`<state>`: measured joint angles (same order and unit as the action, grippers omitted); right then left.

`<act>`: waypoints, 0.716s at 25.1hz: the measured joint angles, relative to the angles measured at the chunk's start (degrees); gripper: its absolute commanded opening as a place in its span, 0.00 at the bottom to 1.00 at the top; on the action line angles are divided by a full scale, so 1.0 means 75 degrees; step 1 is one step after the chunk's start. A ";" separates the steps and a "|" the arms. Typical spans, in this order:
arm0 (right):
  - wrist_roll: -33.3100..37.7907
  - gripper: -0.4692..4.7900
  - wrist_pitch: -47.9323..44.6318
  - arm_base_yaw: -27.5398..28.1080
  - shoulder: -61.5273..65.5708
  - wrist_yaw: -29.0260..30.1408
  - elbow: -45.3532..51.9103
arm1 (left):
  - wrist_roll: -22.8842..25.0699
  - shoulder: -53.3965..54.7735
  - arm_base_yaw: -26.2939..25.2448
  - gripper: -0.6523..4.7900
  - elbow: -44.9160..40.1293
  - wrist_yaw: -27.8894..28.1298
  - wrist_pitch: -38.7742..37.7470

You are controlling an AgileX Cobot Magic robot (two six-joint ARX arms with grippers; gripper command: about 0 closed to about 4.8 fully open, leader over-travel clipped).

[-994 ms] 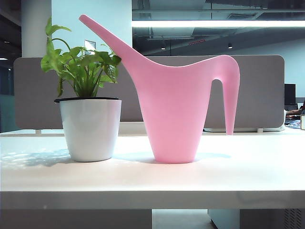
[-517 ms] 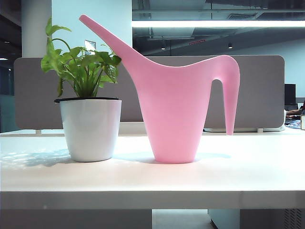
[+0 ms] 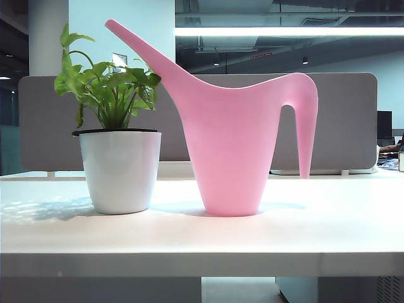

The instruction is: Pick up the watering can from the table, water the potted plant, and put the can back.

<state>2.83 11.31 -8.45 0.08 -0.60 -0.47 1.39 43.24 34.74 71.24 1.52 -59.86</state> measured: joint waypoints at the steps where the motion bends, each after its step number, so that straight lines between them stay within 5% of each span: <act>1: 0.0000 0.09 0.0000 0.0000 0.0000 0.0000 0.0000 | 0.0000 0.0000 0.0000 0.13 0.0000 0.0000 0.0000; 5: 0.0000 0.09 0.0003 0.0000 0.0000 0.0000 0.0000 | 0.0020 -0.0262 -0.0635 0.13 -0.0035 -0.0315 0.0015; 11: 0.0000 0.09 0.0000 0.0000 0.0000 0.0003 0.0000 | 0.0175 -0.0664 -0.3121 0.13 -0.0615 -0.0699 0.0224; 15: 0.0000 0.09 -0.0003 0.0000 0.0000 0.0006 0.0000 | 0.0207 -0.1620 -0.4867 0.13 -0.3328 -0.2046 0.3139; 18: 0.0000 0.09 0.0000 0.0000 0.0000 0.0003 0.0000 | 0.0184 -0.2107 -0.5129 0.13 -0.4762 -0.2349 0.4861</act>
<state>2.83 11.31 -8.45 0.08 -0.58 -0.47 2.76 27.44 -3.73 35.53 -16.10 -23.40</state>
